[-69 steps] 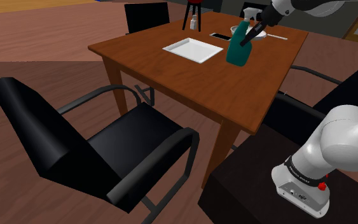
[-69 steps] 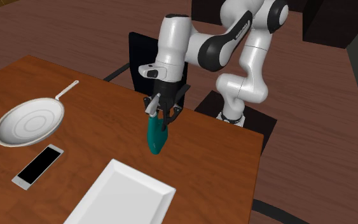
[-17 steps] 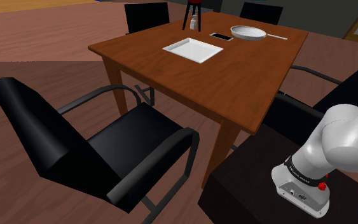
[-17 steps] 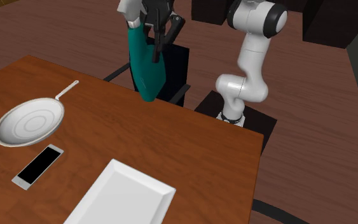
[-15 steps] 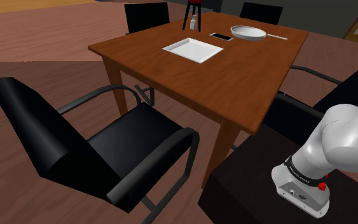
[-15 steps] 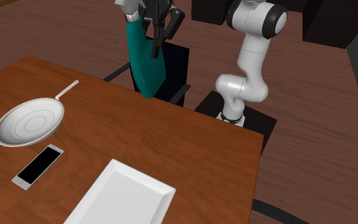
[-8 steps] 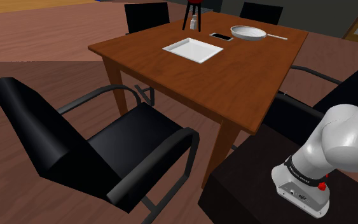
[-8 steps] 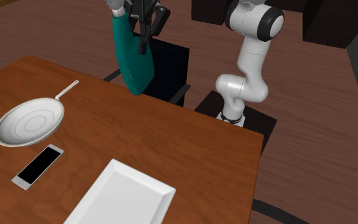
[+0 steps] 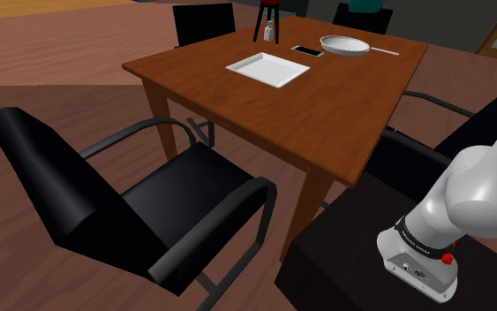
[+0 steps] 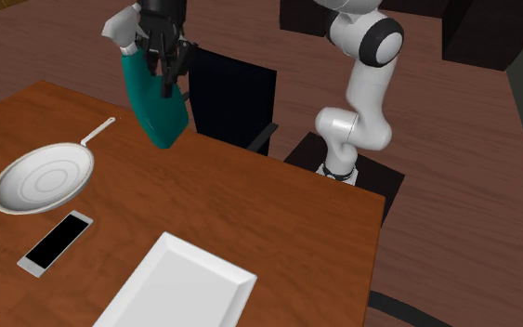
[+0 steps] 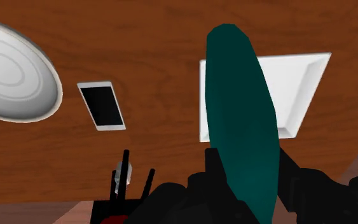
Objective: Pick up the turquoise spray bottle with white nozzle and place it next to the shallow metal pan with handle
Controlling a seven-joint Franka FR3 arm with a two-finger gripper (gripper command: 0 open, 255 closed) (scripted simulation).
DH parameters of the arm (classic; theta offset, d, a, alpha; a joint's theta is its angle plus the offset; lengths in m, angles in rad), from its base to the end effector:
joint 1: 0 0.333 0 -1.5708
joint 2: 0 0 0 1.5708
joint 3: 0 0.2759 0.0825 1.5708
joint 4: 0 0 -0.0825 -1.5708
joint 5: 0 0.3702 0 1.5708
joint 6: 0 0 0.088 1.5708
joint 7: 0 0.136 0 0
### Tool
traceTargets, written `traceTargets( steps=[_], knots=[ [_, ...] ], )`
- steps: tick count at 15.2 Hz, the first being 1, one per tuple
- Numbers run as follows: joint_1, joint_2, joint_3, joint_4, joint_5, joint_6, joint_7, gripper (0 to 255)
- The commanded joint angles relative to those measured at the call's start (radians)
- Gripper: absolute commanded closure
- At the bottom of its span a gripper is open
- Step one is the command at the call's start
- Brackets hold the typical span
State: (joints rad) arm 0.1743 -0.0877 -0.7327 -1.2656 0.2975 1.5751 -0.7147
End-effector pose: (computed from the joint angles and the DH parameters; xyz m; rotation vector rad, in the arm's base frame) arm 0.4408 -0.2552 0.7375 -2.9659 -0.3018 -0.7774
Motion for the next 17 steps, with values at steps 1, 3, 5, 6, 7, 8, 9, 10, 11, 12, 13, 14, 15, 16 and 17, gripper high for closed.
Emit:
traceTargets(
  steps=[1,3,5,6,7,8,9,10,11,12,13,14,15,16,17],
  knots=[
    [-0.020,0.035,-0.039,0.000,0.044,0.009,-0.056,255],
    [-0.050,0.090,-0.079,0.012,0.104,0.013,-0.117,255],
    [-0.090,0.153,-0.115,0.033,0.172,0.010,-0.177,255],
    [-0.114,0.186,-0.128,0.046,0.208,0.006,-0.206,255],
    [-0.143,0.221,-0.138,0.062,0.244,0.001,-0.234,255],
    [-0.174,0.257,-0.145,0.079,0.281,-0.005,-0.261,255],
    [-0.205,0.293,-0.151,0.099,0.317,-0.012,-0.286,255],
    [-0.242,0.330,-0.151,0.121,0.352,-0.020,-0.309,255],
    [-0.278,0.366,-0.150,0.145,0.387,-0.029,-0.330,255],
    [-0.317,0.403,-0.146,0.171,0.419,-0.037,-0.349,255],
    [-0.356,0.440,-0.140,0.201,0.452,-0.046,-0.366,255],
    [-0.396,0.477,-0.134,0.233,0.483,-0.056,-0.380,255],
    [-0.439,0.515,-0.124,0.269,0.512,-0.066,-0.392,255],
    [-0.481,0.554,-0.114,0.309,0.542,-0.077,-0.401,255],
    [-0.526,0.594,-0.102,0.355,0.571,-0.088,-0.407,255]
  ],
)
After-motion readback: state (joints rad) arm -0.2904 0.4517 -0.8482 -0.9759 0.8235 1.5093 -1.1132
